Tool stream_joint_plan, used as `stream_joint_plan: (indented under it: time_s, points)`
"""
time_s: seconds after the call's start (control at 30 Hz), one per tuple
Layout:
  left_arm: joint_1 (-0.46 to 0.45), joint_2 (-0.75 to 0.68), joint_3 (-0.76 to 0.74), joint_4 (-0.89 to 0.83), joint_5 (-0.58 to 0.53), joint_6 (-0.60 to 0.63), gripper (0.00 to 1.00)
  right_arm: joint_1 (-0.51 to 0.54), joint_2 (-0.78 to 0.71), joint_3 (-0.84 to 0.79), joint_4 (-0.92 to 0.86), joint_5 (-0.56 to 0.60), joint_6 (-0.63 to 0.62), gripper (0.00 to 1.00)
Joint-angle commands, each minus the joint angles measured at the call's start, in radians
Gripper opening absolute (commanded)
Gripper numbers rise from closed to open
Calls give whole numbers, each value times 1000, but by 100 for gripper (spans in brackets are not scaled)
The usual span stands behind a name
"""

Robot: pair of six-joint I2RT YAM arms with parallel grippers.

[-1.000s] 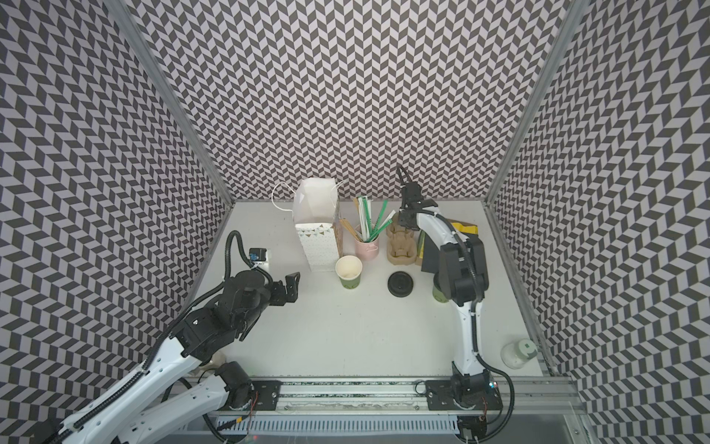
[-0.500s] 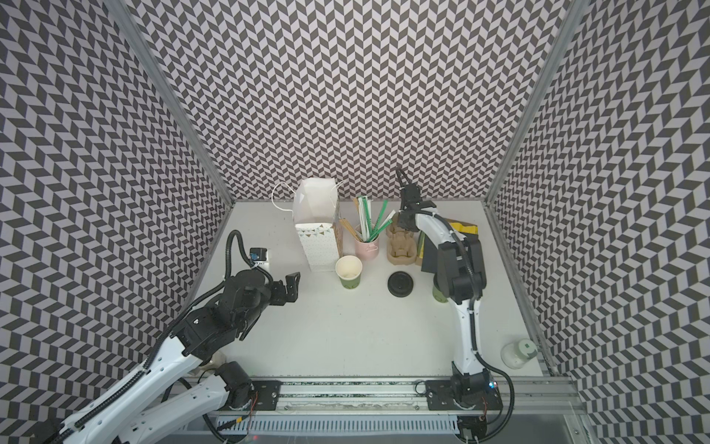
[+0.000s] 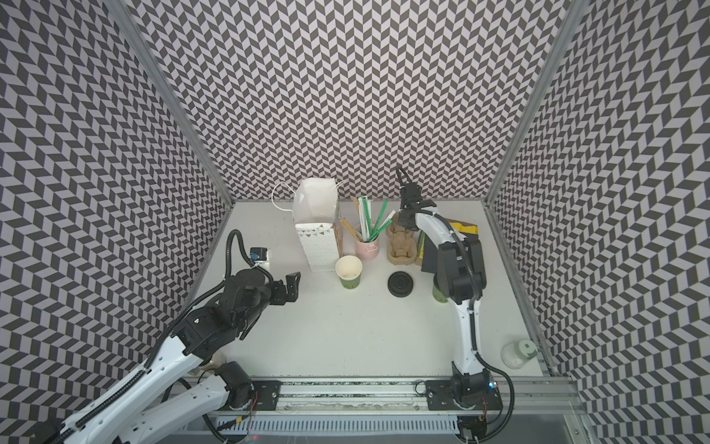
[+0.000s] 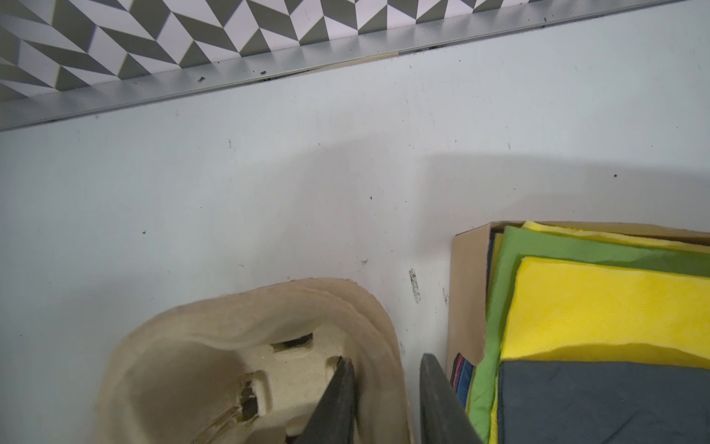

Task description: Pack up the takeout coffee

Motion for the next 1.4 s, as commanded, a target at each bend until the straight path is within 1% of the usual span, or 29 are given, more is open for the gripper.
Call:
stream_joint_plan:
  time_s: [0.0,0.1,0.37,0.83,1.0,1.13,1.23,1.37]
  points:
    - [8,-5,-5,17,2,12,100,1,9,24,11,5,-2,28]
    - [10,-5,-5,18,1,12,99,2,6,22,13,0,-2,23]
    - [11,-7,-5,18,2,13,100,3,-11,16,10,3,6,18]
    - [19,-4,-6,21,12,16,100,6,-75,27,-2,3,17,13]
    - [18,-2,-6,21,13,16,100,10,-84,25,-5,6,15,11]
    - [19,-2,-6,21,16,17,100,13,-91,24,-2,10,12,13]
    - [19,0,-6,21,18,17,100,15,-92,28,-5,18,9,10]
    - [19,3,-6,22,21,19,100,15,-91,23,1,11,3,9]
